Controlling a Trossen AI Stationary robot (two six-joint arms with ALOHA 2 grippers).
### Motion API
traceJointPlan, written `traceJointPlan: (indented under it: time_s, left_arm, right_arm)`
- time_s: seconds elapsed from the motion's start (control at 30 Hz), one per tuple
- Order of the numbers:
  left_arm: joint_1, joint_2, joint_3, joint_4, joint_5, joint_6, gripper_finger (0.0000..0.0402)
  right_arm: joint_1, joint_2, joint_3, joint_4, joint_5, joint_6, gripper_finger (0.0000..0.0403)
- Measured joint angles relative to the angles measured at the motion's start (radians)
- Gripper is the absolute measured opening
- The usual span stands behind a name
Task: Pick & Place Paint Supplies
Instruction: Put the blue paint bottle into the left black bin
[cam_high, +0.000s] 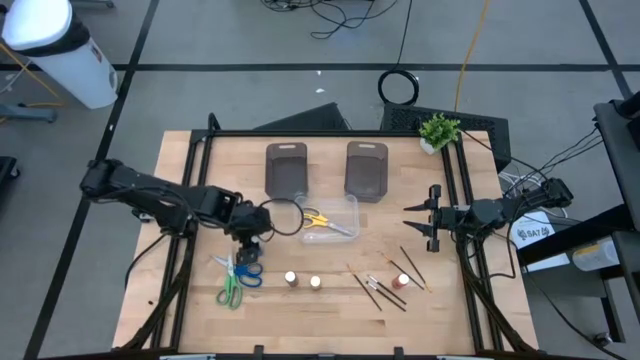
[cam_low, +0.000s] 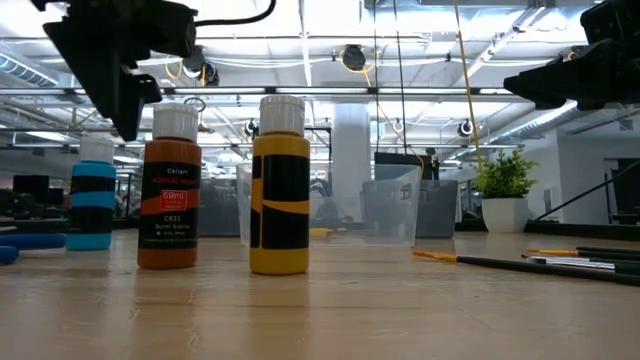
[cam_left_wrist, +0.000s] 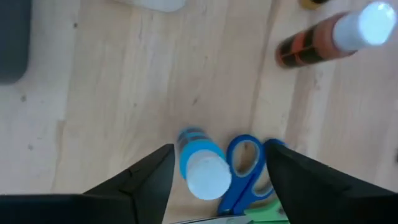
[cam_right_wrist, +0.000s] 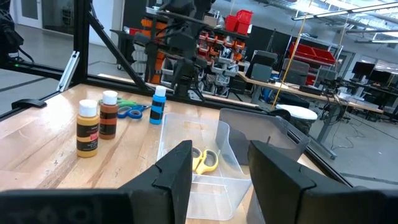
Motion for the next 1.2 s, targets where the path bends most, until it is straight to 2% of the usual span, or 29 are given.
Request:
traceJointPlan:
  time_s: [0.27,0.5,0.7,0.97,1.2]
  left_arm:
    - [-0.074,0.054,0.0,-0.109,-0.112,-0.039,0.0266]
    - [-0.079,0.094,0.0,-0.09,-0.105,-0.052,0.0241]
    - [-0.078,0.108,0.0,-0.108,-0.105,-0.048,0.0208]
    - [-0.078,0.109,0.0,-0.087,-0.105,-0.038,0.0123]
    - [-0.078,0.109,0.0,-0.087,-0.117,-0.022,0.0122]
  right_arm:
    - [0.0,0.0,0.0,0.0,0.0,0.0,0.0141]
    - [0.0,0.0,0.0,0.0,0.0,0.0,0.0141]
    - [0.0,0.0,0.0,0.0,0.0,0.0,0.0141]
    - [0.0,0.0,0.0,0.0,0.0,0.0,0.0141]
    - [0.0,0.0,0.0,0.0,0.0,0.0,0.0141]
